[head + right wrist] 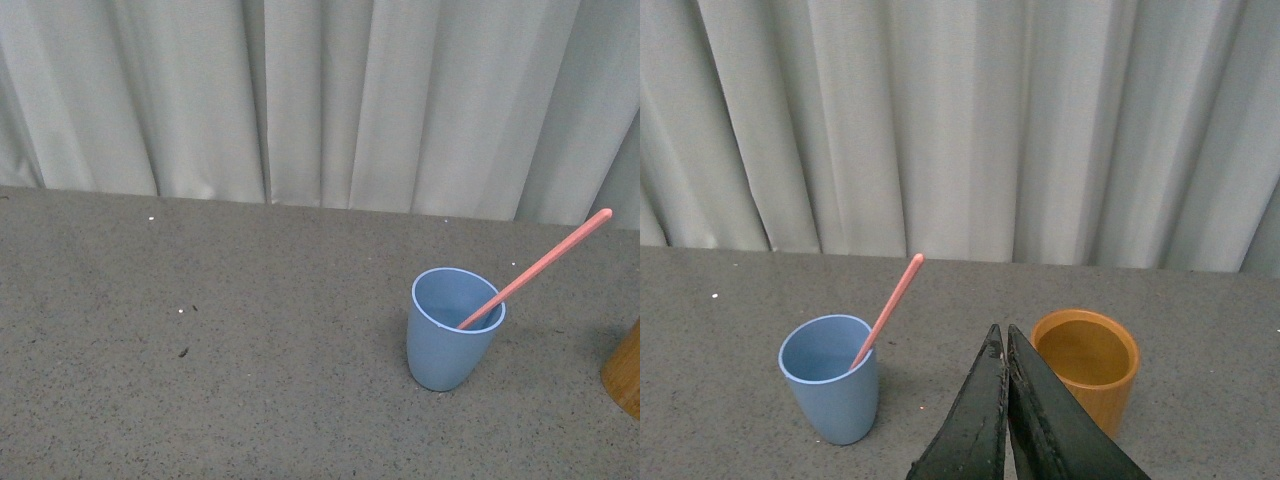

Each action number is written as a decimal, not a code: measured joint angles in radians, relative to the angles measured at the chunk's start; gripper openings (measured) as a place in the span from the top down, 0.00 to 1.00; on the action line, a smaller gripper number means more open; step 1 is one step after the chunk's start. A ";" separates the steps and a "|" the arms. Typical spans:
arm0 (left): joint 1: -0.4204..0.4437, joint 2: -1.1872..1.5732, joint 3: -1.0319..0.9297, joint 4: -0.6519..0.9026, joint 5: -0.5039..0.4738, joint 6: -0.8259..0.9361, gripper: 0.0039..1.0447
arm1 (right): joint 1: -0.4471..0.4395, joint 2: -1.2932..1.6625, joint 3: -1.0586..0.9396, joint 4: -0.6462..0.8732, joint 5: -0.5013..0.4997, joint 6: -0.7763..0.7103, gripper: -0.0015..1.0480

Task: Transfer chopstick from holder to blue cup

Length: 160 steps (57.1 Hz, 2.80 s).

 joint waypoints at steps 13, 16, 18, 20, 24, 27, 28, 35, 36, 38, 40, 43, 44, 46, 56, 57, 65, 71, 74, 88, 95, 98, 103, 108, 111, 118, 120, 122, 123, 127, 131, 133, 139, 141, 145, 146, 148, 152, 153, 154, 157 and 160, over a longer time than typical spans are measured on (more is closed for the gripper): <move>0.000 0.000 0.000 0.000 -0.001 0.000 0.06 | 0.059 0.013 0.000 0.030 0.092 0.000 0.99; 0.000 0.000 0.000 0.000 -0.001 0.000 0.06 | 0.127 0.055 0.009 0.023 0.225 0.051 0.95; 0.000 0.000 0.000 0.000 -0.001 0.000 0.06 | 0.169 0.087 0.018 -0.005 0.308 0.109 0.90; 0.000 0.000 0.000 0.000 0.000 0.000 0.06 | 0.196 0.109 0.020 -0.015 0.364 0.160 0.84; 0.000 0.000 0.000 0.000 0.000 0.000 0.06 | 0.214 0.134 0.019 -0.025 0.424 0.284 0.73; 0.000 0.000 0.000 0.000 0.000 0.000 0.06 | 0.217 0.135 0.019 -0.025 0.431 0.333 0.64; 0.000 0.000 0.000 0.000 0.000 0.000 0.06 | 0.217 0.134 0.019 -0.024 0.431 0.343 0.61; 0.000 0.000 0.000 0.000 0.001 0.000 0.06 | 0.219 0.134 0.019 -0.024 0.431 0.385 0.42; 0.000 0.000 0.000 0.000 0.000 0.000 0.06 | 0.219 0.134 0.019 -0.024 0.431 0.389 0.39; 0.000 0.000 0.000 0.000 0.000 0.000 0.06 | 0.219 0.134 0.019 -0.024 0.430 0.393 0.33; 0.000 0.000 0.000 0.000 0.000 0.000 0.06 | 0.208 0.117 0.014 -0.004 0.383 0.364 0.34; 0.000 0.000 0.000 0.000 0.000 0.000 0.06 | 0.160 0.076 0.000 0.026 0.245 0.274 0.42; 0.000 0.000 0.000 0.000 0.001 0.000 0.06 | 0.140 0.060 0.000 0.026 0.200 0.234 0.45; 0.000 0.000 0.000 0.000 0.001 0.000 0.06 | 0.115 0.037 0.001 0.027 0.148 0.187 0.50; 0.000 -0.001 0.000 0.000 0.001 0.000 0.06 | 0.000 -0.004 0.000 0.002 0.010 0.035 0.79; 0.000 -0.001 0.000 0.000 0.001 0.000 0.06 | -0.010 -0.006 0.000 0.000 0.000 0.029 0.83; 0.000 -0.001 0.000 0.000 0.000 0.000 0.06 | -0.099 -0.024 0.000 -0.018 -0.111 0.008 0.99; 0.000 -0.001 0.000 0.000 0.001 0.000 0.06 | -0.214 -0.029 0.000 -0.025 -0.188 0.003 0.99; 0.000 -0.001 0.000 0.000 0.001 0.001 0.06 | -0.219 -0.029 0.000 -0.025 -0.195 0.003 0.99; 0.000 -0.001 0.000 0.000 0.001 0.001 0.06 | -0.220 -0.029 0.000 -0.025 -0.199 0.000 0.66; 0.000 -0.001 0.000 0.000 0.001 0.000 0.06 | -0.221 -0.029 0.000 -0.025 -0.199 0.000 0.38; 0.000 -0.001 0.000 0.000 0.001 0.000 0.06 | -0.221 -0.029 0.000 -0.025 -0.199 0.000 0.32; 0.000 -0.001 0.000 0.000 0.001 0.000 0.06 | -0.221 -0.029 0.000 -0.025 -0.199 0.000 0.11; 0.000 -0.001 0.000 0.000 0.001 0.000 0.06 | -0.221 -0.029 0.000 -0.025 -0.199 0.000 0.09; 0.000 -0.001 0.000 0.000 0.001 0.000 0.06 | -0.221 -0.029 0.000 -0.025 -0.200 0.000 0.10; 0.000 -0.001 0.000 0.000 0.001 0.000 0.06 | -0.221 -0.029 0.000 -0.025 -0.199 0.000 0.09; 0.000 -0.001 0.000 0.000 0.001 0.000 0.06 | -0.221 -0.029 0.000 -0.025 -0.199 0.000 0.09; 0.000 -0.001 0.000 0.000 0.001 0.000 0.06 | -0.221 -0.029 0.000 -0.025 -0.199 0.000 0.09; 0.000 -0.001 0.000 0.000 0.001 0.000 0.06 | -0.221 -0.029 0.000 -0.025 -0.199 0.000 0.09; 0.000 -0.001 0.000 0.000 0.001 0.000 0.06 | -0.221 -0.029 0.000 -0.025 -0.199 0.000 0.09; 0.000 -0.001 0.000 0.000 0.001 0.000 0.06 | -0.221 -0.029 0.000 -0.025 -0.199 0.000 0.09; 0.000 -0.001 0.000 0.000 0.001 0.000 0.06 | -0.221 -0.029 0.000 -0.025 -0.199 0.000 0.09; 0.000 -0.001 0.000 0.000 0.001 0.000 0.06 | -0.221 -0.029 0.000 -0.025 -0.199 0.000 0.09; 0.000 -0.001 0.000 0.000 0.001 0.000 0.06 | -0.221 -0.029 0.000 -0.025 -0.200 0.000 0.09; 0.000 -0.001 0.000 0.000 0.001 0.000 0.06 | -0.221 -0.029 0.000 -0.025 -0.200 0.000 0.09; 0.000 -0.001 0.000 0.000 0.001 0.000 0.06 | -0.221 -0.029 0.000 -0.025 -0.199 0.000 0.09; 0.000 -0.001 0.000 0.000 0.001 0.000 0.06 | -0.221 -0.029 0.000 -0.025 -0.200 0.000 0.09; 0.000 -0.001 0.000 0.000 0.001 0.000 0.06 | -0.221 -0.029 0.000 -0.025 -0.199 0.000 0.09; 0.000 -0.001 0.000 0.000 0.001 0.000 0.06 | -0.221 -0.029 0.000 -0.025 -0.199 0.000 0.09; 0.000 -0.001 0.000 0.000 0.001 0.000 0.06 | -0.221 -0.029 0.000 -0.025 -0.199 0.000 0.09; 0.000 -0.001 0.000 0.000 0.001 0.000 0.06 | -0.221 -0.029 0.000 -0.025 -0.200 0.000 0.09; 0.000 -0.001 0.000 0.000 0.001 0.000 0.06 | -0.221 -0.029 0.000 -0.025 -0.199 0.000 0.09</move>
